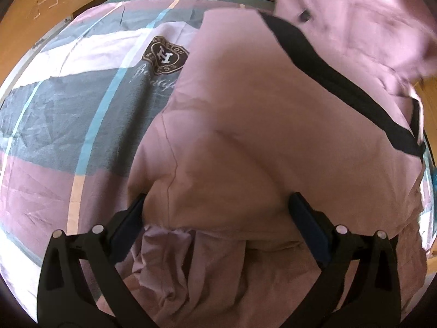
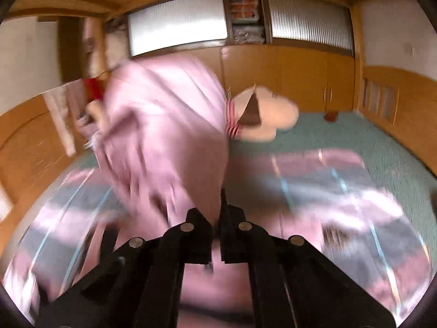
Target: Fold large clothes
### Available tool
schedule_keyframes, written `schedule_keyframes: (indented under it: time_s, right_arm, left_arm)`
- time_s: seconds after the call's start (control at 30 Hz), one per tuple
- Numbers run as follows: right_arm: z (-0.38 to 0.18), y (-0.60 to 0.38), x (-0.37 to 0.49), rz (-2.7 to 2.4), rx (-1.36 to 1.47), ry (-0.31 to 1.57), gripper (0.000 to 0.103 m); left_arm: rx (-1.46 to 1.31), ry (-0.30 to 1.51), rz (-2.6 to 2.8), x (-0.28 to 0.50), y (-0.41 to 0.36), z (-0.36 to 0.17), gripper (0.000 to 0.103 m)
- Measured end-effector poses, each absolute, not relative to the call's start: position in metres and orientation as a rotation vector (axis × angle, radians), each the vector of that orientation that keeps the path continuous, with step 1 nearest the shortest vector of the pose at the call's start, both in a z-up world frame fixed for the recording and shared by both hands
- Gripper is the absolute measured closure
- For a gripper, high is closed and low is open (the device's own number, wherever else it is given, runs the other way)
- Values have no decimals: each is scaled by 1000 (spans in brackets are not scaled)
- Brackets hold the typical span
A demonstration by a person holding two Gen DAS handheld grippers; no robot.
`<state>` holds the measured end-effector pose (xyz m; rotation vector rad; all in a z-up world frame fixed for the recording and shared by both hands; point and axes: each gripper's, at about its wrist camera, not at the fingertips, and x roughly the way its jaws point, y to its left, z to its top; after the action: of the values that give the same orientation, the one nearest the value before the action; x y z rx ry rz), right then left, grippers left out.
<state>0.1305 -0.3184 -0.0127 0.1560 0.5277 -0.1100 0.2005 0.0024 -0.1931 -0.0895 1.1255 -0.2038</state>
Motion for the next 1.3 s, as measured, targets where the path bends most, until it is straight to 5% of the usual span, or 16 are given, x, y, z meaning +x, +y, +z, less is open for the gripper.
schedule_keyframes:
  time_s: [0.1, 0.17, 0.2, 0.5, 0.63, 0.7, 0.73, 0.83, 1.03, 1.3]
  right_arm:
    - [-61, -331, 58, -115, 191, 704, 86]
    - [-102, -344, 16, -178, 256, 846, 20]
    - [-113, -349, 3, -202, 281, 869, 13]
    - [-93, -319, 12, 54, 560, 802, 8]
    - [-90, -293, 62, 127, 600, 822, 7]
    - [-101, -280, 78, 102, 528, 838, 33]
    - [-111, -270, 79, 62, 437, 841, 72]
    - [-127, -260, 65, 97, 351, 821, 84]
    - [-64, -262, 23, 320, 317, 523, 87]
    - [-151, -232, 39, 266, 18, 952, 80]
  left_arm:
    - [-148, 1136, -178, 196, 13, -182, 2]
    - [-192, 1119, -163, 190, 24, -170, 2]
    - [-219, 1104, -140, 186, 32, -161, 2]
    - [-192, 939, -176, 165, 25, -110, 2]
    - [-97, 933, -270, 158, -12, -114, 2]
    - [-55, 927, -287, 155, -22, -116, 2]
    - [-41, 919, -290, 154, -25, -117, 2]
    - [-33, 891, -310, 152, -28, -116, 2]
    - [-110, 844, -345, 151, -16, -104, 2]
    - [-246, 823, -431, 154, -2, -94, 2]
